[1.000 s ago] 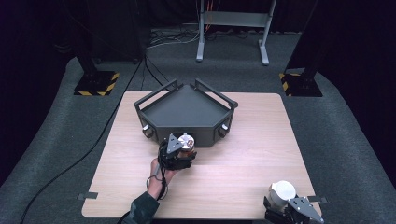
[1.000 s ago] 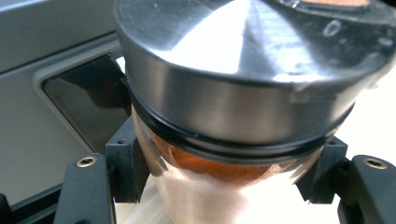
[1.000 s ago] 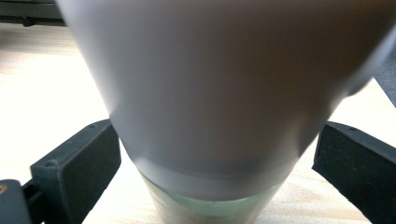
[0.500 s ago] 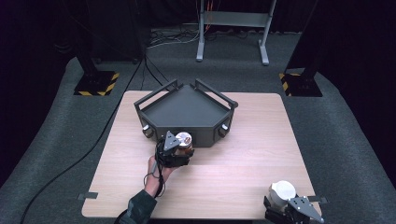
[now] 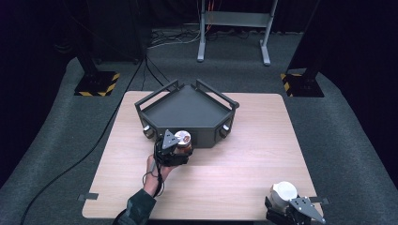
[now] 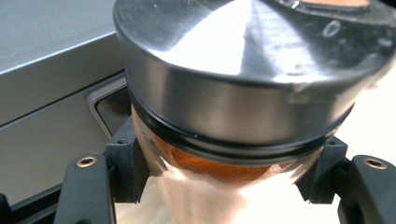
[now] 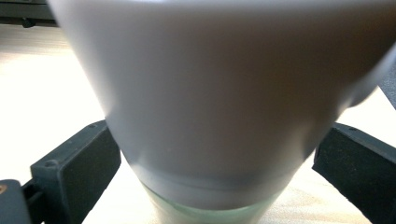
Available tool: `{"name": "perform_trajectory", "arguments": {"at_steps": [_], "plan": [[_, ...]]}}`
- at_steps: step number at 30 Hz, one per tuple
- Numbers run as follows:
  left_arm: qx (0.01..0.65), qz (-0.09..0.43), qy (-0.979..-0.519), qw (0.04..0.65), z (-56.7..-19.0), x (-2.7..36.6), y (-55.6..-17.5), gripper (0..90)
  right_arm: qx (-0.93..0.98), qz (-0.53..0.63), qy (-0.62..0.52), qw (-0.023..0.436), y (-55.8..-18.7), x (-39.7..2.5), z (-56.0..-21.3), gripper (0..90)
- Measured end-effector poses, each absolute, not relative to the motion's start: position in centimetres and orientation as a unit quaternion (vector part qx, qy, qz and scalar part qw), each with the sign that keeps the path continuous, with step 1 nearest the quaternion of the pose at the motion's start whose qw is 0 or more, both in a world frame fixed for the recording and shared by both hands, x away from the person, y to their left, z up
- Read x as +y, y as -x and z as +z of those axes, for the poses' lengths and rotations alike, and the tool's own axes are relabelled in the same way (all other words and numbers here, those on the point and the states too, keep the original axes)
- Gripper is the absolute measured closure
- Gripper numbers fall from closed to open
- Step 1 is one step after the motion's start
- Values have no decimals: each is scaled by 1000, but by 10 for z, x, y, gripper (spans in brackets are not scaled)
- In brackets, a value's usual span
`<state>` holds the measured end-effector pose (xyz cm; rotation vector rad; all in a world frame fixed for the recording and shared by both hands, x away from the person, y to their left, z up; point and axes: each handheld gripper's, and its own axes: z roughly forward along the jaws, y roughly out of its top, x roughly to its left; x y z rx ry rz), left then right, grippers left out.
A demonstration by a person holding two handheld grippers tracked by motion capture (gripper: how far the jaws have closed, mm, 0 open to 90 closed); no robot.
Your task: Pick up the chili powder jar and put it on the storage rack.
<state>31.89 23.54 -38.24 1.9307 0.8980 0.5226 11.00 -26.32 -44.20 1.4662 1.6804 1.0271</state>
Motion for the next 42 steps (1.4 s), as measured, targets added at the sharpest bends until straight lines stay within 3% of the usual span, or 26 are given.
{"name": "perform_trajectory", "arguments": {"at_steps": [42], "plan": [[357, 215, -781, 464, -359, 248, -320, 317, 644, 394, -563, 335, -110, -263, -443, 0]]}}
